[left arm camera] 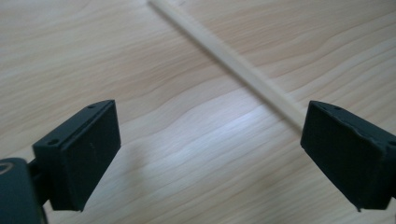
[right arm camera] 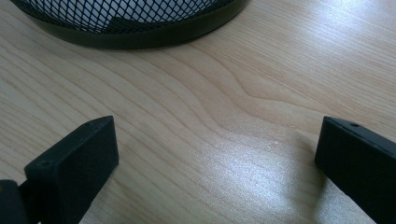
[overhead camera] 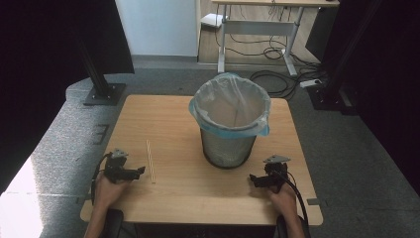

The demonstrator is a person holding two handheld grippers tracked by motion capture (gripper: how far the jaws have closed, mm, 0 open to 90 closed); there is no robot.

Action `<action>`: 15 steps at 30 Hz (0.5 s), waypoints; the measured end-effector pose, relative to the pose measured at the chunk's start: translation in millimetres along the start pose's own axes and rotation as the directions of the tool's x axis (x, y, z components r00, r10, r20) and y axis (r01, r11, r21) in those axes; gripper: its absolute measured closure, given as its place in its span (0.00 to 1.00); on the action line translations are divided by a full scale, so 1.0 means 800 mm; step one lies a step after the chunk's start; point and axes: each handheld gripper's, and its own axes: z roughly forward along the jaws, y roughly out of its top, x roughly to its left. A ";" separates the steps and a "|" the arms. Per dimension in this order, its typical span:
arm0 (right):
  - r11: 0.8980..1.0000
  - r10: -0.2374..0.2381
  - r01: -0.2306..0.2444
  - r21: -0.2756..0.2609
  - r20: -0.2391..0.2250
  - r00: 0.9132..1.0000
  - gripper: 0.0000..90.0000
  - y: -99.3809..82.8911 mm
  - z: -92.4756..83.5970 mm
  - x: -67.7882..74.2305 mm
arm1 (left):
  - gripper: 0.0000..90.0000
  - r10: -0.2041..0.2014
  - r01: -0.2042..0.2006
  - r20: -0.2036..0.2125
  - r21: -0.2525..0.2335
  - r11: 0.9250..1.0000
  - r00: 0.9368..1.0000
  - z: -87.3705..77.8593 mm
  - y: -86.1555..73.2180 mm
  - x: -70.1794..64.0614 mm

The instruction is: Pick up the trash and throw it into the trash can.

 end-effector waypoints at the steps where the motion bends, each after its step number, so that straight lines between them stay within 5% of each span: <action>1: 1.000 0.001 -0.001 0.000 0.001 1.000 0.00 0.000 0.000 0.000 | 0.07 0.016 -0.016 0.004 -0.003 1.000 1.000 0.000 0.003 -0.006; 5: 1.000 0.001 -0.001 0.000 0.001 1.000 0.00 0.000 0.000 0.000 | 0.08 0.034 -0.034 0.007 0.008 0.999 0.999 0.007 0.008 -0.022; 15: 1.000 0.002 -0.002 0.000 0.001 1.000 0.00 0.000 0.000 0.001 | 0.13 0.031 -0.031 -0.018 0.037 0.999 0.999 0.025 0.009 -0.030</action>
